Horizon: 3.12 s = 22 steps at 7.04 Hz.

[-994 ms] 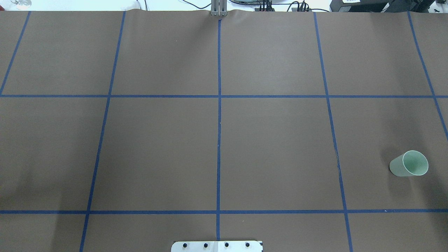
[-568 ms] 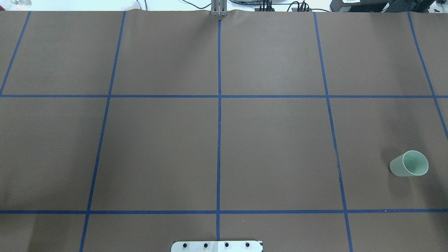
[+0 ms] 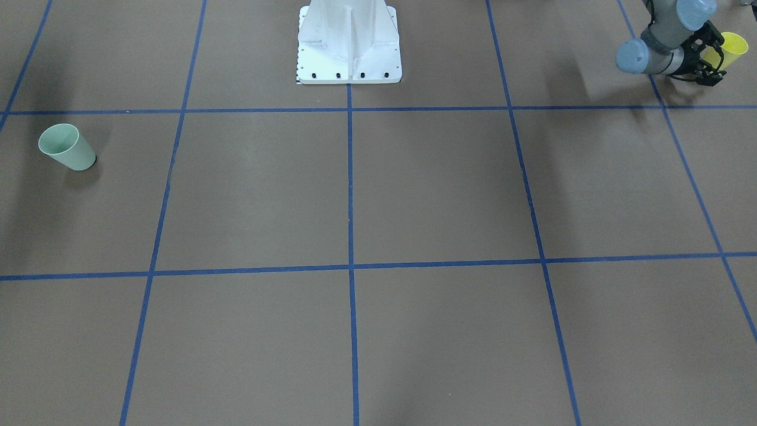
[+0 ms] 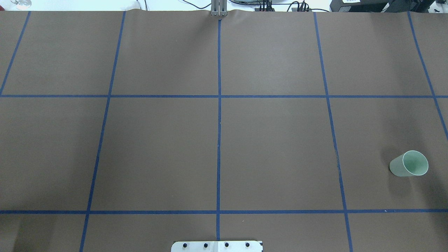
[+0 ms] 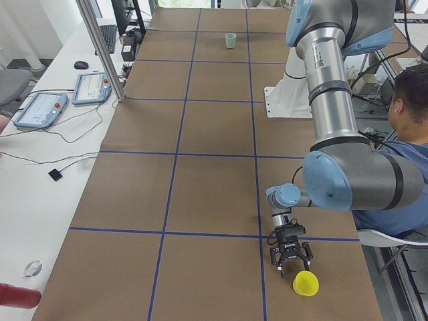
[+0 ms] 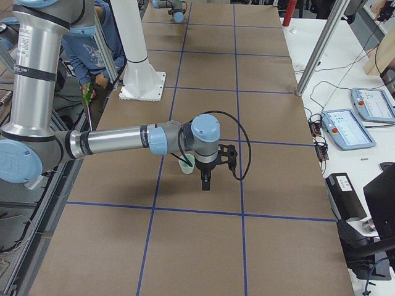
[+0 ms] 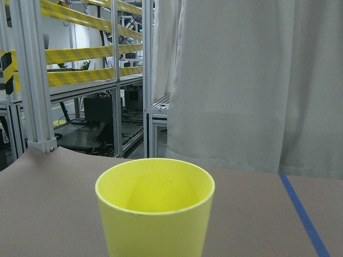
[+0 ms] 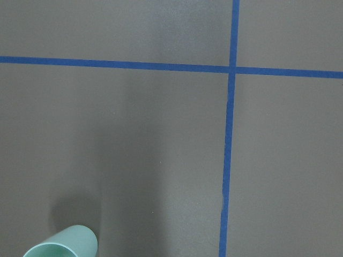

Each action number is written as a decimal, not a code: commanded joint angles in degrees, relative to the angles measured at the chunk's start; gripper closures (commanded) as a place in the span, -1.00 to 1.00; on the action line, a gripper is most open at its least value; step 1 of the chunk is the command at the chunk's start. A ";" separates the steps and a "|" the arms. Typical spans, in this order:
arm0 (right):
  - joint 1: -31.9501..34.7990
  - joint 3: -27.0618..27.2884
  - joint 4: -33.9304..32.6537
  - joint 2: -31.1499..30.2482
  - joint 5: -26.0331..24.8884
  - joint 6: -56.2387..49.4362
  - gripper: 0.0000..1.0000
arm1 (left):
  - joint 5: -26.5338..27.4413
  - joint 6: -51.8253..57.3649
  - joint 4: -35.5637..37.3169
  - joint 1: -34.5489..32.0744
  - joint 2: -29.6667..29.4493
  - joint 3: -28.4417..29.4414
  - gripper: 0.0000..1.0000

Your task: Transfer and stack yellow cup on green cup

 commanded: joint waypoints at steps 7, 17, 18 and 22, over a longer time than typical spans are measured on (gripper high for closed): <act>-0.03 1.96 -0.09 -0.44 0.09 0.09 -1.00 | -5.06 -4.36 -7.13 5.67 1.15 5.80 -0.95; -0.12 1.88 0.17 0.08 -0.09 0.79 -1.00 | 16.68 8.71 -21.20 15.17 19.32 3.36 0.73; -0.12 1.35 0.26 0.09 0.17 0.96 -1.00 | 25.52 12.73 -21.29 15.44 19.78 3.42 0.73; -0.12 0.56 5.01 -0.18 0.61 0.97 -1.00 | 44.40 25.41 -26.12 13.52 19.78 3.77 0.87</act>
